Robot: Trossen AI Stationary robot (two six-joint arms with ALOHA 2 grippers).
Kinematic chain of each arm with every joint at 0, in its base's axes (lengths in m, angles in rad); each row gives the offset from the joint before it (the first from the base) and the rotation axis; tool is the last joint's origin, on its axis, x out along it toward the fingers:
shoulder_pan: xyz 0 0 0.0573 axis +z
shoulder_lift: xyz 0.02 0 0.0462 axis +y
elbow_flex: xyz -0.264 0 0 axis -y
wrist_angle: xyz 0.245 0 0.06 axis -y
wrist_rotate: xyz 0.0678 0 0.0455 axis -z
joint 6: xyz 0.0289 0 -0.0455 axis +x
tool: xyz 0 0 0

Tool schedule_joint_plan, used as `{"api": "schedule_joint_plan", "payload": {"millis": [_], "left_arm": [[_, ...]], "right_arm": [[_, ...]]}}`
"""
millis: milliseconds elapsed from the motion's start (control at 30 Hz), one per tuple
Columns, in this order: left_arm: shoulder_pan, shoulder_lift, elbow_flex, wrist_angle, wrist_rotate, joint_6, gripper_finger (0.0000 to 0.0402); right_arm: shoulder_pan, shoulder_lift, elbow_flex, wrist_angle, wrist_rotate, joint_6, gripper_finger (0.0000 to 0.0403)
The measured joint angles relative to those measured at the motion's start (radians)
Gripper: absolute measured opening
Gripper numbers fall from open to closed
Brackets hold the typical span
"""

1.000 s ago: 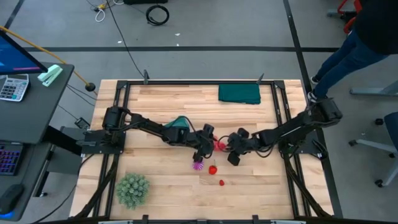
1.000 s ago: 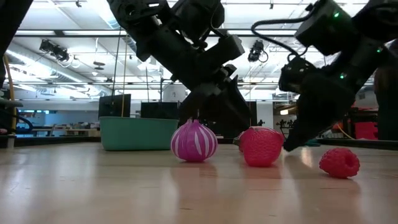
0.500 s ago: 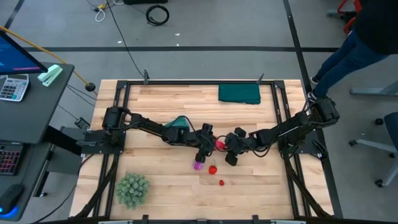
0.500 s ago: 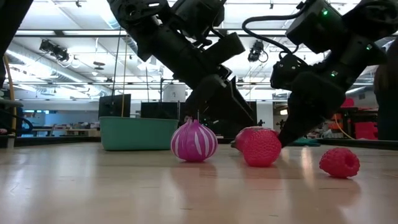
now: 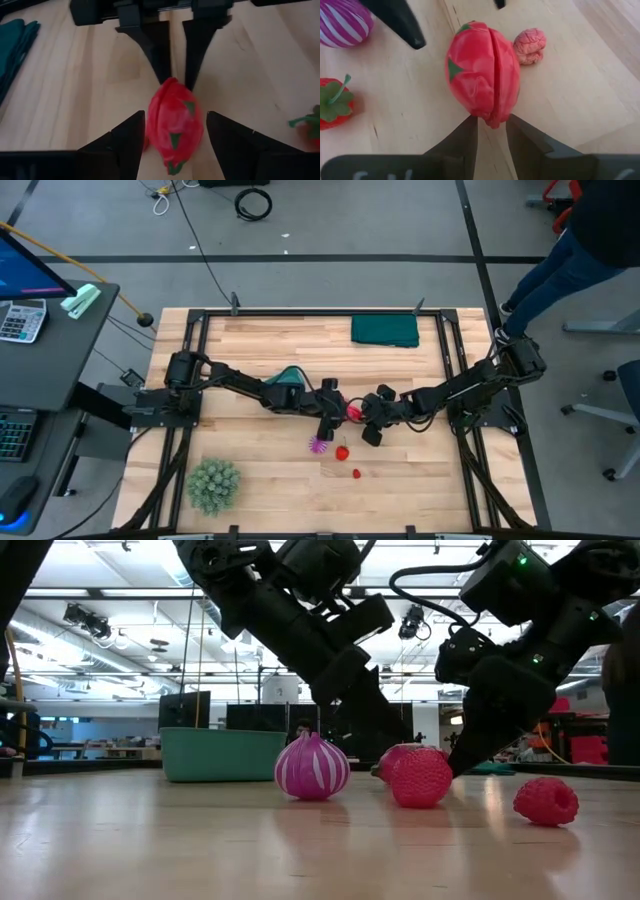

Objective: Pick and placing Produce into tupperware
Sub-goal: Put the red dragon fruit into the blue bin

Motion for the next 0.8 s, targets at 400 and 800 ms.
{"api": "schedule_joint_plan", "payload": {"millis": [400, 800], "left_arm": [[0.016, 0.000, 0.000, 0.062, 0.093, -0.024, 0.0266], [0.041, 0.079, 0.002, 0.116, 0.112, -0.069, 0.0268]], "right_arm": [[0.000, 0.000, 0.000, 0.000, 0.000, 0.000, 0.0109], [-0.017, -0.001, 0.000, 0.013, 0.002, -0.040, 0.0109]]}}
